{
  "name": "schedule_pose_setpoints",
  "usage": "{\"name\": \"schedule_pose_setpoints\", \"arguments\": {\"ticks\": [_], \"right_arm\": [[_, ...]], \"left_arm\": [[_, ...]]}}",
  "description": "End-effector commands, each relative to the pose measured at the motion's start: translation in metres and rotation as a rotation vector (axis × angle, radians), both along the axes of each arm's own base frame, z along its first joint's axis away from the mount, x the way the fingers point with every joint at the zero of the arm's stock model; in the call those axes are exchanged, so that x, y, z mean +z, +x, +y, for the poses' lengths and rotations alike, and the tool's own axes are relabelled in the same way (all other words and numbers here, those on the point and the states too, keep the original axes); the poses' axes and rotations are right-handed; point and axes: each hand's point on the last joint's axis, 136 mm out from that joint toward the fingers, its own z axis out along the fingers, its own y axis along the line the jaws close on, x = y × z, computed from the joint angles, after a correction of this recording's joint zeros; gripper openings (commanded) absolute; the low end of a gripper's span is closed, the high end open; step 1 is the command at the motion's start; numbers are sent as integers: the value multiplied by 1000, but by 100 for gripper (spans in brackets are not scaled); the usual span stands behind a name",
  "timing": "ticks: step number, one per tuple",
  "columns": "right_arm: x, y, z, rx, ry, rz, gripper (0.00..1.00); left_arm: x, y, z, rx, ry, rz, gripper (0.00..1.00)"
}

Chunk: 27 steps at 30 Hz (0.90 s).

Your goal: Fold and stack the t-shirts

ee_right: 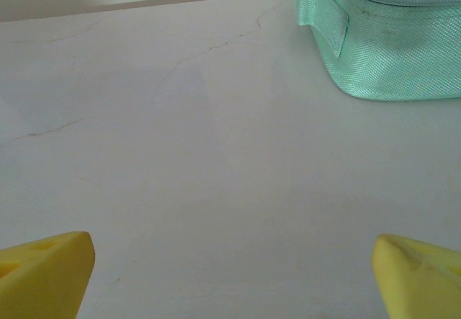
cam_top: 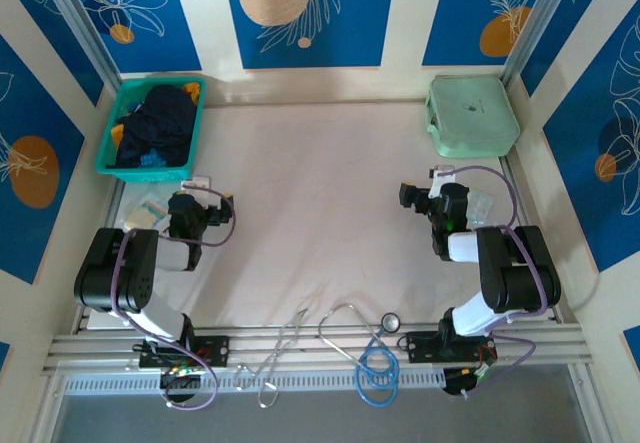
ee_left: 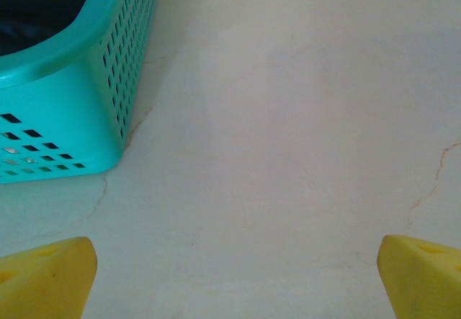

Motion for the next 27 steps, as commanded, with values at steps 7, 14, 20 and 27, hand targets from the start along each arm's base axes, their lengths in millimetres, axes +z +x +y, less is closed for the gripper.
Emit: {"name": "schedule_pose_setpoints", "arguments": {"ticks": [7,14,20,27], "right_arm": [[19,2,-4,-19,27,-21,99],[84,-2,-24,-167,40,107,100],[120,2,-26,-182,53,246,98],[139,-15,-4,-104,123,246,97]], "left_arm": [[31,4,10,72,10,-66,99],[101,-14,36,303,-42,-4,99],[140,-23,53,453,-95,138,99],[158,18,81,464,-257,305,98]]}}
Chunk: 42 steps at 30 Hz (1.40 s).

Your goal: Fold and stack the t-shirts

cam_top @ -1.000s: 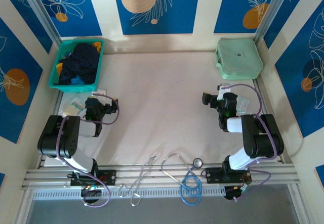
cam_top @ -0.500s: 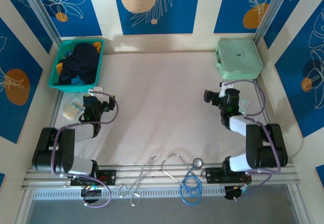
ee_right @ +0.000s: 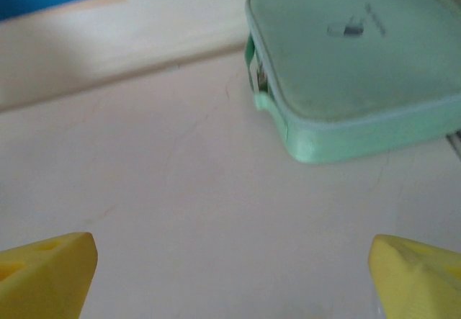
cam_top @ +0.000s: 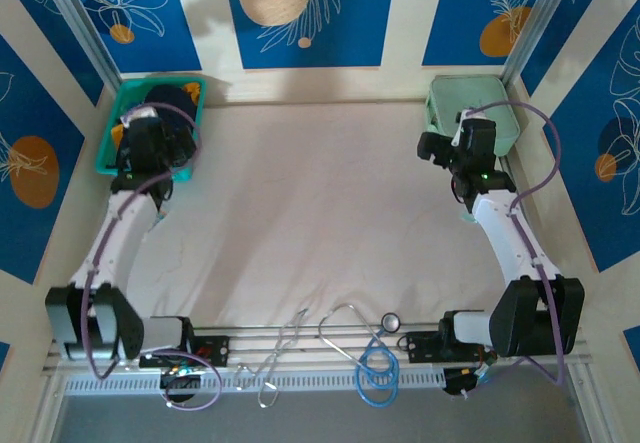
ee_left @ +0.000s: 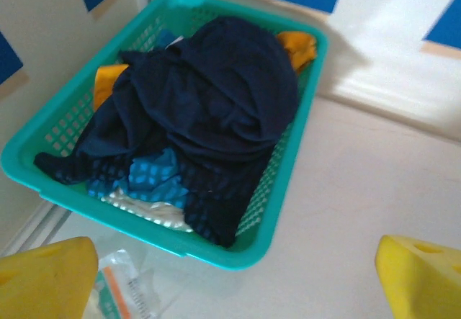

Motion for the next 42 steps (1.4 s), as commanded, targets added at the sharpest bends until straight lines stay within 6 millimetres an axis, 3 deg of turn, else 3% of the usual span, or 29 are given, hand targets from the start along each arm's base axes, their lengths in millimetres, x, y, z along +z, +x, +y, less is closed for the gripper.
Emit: {"name": "schedule_pose_setpoints", "arguments": {"ticks": [1,10,13,23,26,29,34,35,38,42], "right_arm": [[-12,-23,16,49,67,80,97],[-29,-28,43,148,88,152,93],[-37,-25,49,170,82,182,90],[-61,-23,58,191,34,260,87],[-62,-23,58,186,26,270,84],[-61,-25,59,188,20,274,81],[-57,-30,64,197,23,275,75],[-56,-31,64,197,24,272,74],[-48,-35,67,204,26,257,73],[-33,-42,70,215,46,223,72]], "left_arm": [[-33,4,14,8,-117,205,98],[-62,103,42,-69,-250,247,88],[-69,127,54,-61,-251,241,87],[-107,173,87,1,-244,233,85],[-115,184,88,-5,-254,224,80],[-117,193,85,-23,-277,201,66],[-96,196,80,-45,-296,145,6],[-91,195,79,-48,-299,137,0],[-57,187,71,-69,-295,76,0],[3,165,56,-102,-275,-10,0]]}}
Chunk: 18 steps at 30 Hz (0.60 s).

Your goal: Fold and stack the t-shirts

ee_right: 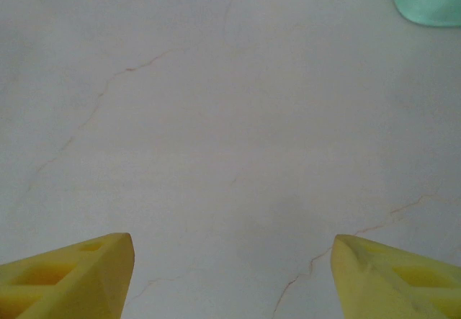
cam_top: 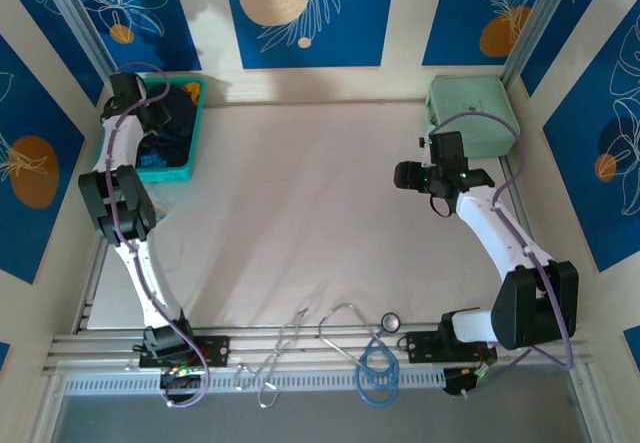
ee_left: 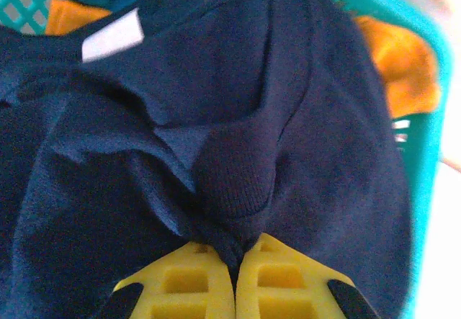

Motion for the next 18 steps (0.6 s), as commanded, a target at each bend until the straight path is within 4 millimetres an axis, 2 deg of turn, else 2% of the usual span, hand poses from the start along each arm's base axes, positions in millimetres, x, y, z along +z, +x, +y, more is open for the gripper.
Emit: {"name": "schedule_pose_setpoints", "arguments": {"ticks": [1,7,15,18], "right_arm": [[31,-6,5,11,32,-63,72],[49,-18,10,25,77,-98,72],[64,-32,11,28,117,-127,72],[66,-36,10,22,124,-133,72]], "left_arm": [[110,-16,-20,-45,13,-209,0],[190,-57,-63,-133,9,-310,0],[277,-124,-126,-256,-4,-434,0],[301,-149,-151,-308,-9,-472,0]]}}
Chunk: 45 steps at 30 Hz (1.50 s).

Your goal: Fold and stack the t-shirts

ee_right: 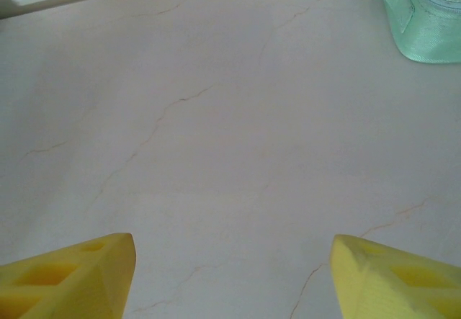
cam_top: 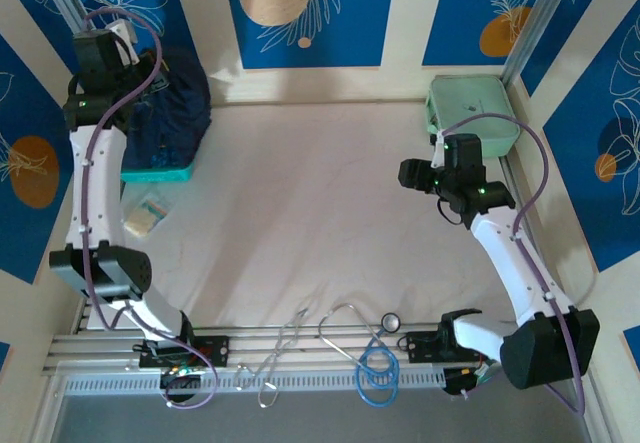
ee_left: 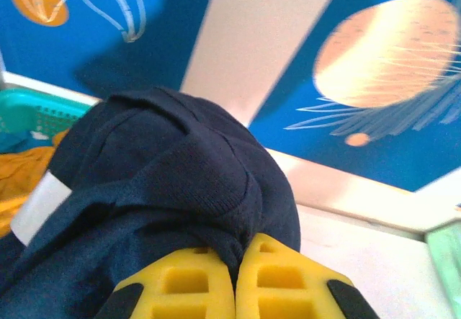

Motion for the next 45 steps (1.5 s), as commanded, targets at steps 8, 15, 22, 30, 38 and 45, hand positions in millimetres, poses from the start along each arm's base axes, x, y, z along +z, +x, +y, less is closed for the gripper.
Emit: {"name": "schedule_pose_setpoints", "arguments": {"ticks": [8,15,22,30,38,45], "right_arm": [[4,-16,0,-5,52,20,73],[-13,-20,-3,-27,90,101,73],[-45,-33,16,-3,187,253,73],[-111,-63,93,84,312,488,73],[-152,-85,197,249,315,597,73],[-175,-96,241,296,356,655,71]], "left_arm": [[17,-80,-96,-231,-21,-42,0],[-106,-107,-170,-350,-60,149,0],[-236,-151,-209,-365,-29,377,0],[-284,-202,-184,-287,32,481,82],[-271,-224,-94,-1,256,567,100],[-334,-239,-64,123,142,714,100]]}}
